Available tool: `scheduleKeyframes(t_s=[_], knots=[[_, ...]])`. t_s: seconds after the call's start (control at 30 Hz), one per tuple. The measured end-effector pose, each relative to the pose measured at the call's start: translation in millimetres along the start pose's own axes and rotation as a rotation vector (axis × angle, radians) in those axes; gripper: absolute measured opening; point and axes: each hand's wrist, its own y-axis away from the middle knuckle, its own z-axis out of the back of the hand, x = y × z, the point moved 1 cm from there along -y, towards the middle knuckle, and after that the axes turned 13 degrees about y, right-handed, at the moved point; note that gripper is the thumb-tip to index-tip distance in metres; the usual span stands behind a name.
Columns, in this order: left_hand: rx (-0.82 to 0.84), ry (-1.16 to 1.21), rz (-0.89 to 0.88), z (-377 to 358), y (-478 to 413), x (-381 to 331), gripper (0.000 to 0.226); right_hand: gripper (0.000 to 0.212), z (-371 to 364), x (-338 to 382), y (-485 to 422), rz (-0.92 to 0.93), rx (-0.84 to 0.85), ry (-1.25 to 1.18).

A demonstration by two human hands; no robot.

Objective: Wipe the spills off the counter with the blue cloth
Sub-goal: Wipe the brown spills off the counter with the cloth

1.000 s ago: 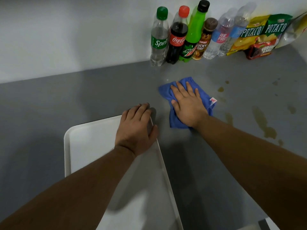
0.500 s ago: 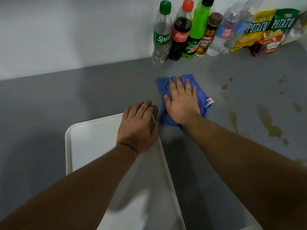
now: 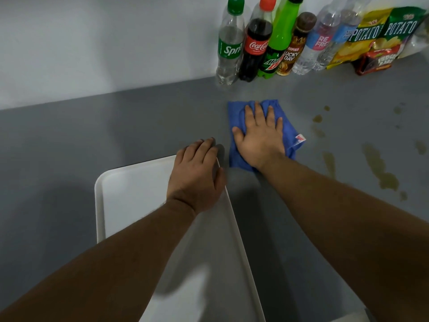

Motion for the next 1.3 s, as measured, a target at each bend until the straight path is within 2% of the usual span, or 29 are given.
scheduleKeyframes(t_s=[0.17, 0.27, 0.33, 0.47, 0.53, 0.63, 0.77, 0.87, 0.97, 1.03, 1.13, 1.3], knots=[[0.009, 0.0, 0.013, -2, 0, 2, 0.051, 0.068, -3, -27, 34, 0.34, -0.022, 0.03], [-0.006, 0.016, 0.011, -3, 0, 3, 0.051, 0.061, -1, -58, 30, 0.44, -0.025, 0.036], [-0.004, 0.012, 0.017, -4, 1, 3, 0.051, 0.06, 1, -61, 16, 0.362, -0.027, 0.025], [-0.007, -0.005, 0.01, -6, 0, 4, 0.051, 0.064, 6, -21, -18, 0.072, 0.049, 0.016], [-0.002, -0.018, 0.005, -6, 0, 4, 0.051, 0.066, 7, 1, -25, 0.031, 0.077, 0.021], [0.003, -0.021, 0.011, -6, 0, 4, 0.052, 0.066, 8, 4, -14, 0.162, 0.044, 0.035], [-0.012, -0.012, 0.006, -7, 1, 6, 0.049, 0.064, 2, -37, 13, 0.38, -0.016, 0.017], [-0.021, -0.005, 0.01, -8, 0, 6, 0.049, 0.063, 0, -50, 1, 0.302, -0.007, 0.029], [-0.017, -0.006, 0.008, -8, 0, 6, 0.049, 0.065, 3, -26, -15, 0.106, 0.031, 0.02], [-0.01, -0.007, 0.014, -7, 0, 5, 0.05, 0.068, 2, -6, -12, 0.04, 0.032, 0.01], [-0.002, -0.007, 0.016, -7, 0, 6, 0.05, 0.073, -1, 3, 20, 0.086, -0.005, 0.005], [0.016, -0.009, 0.028, -5, 0, 5, 0.051, 0.072, -12, -38, 66, 0.318, 0.01, 0.05]])
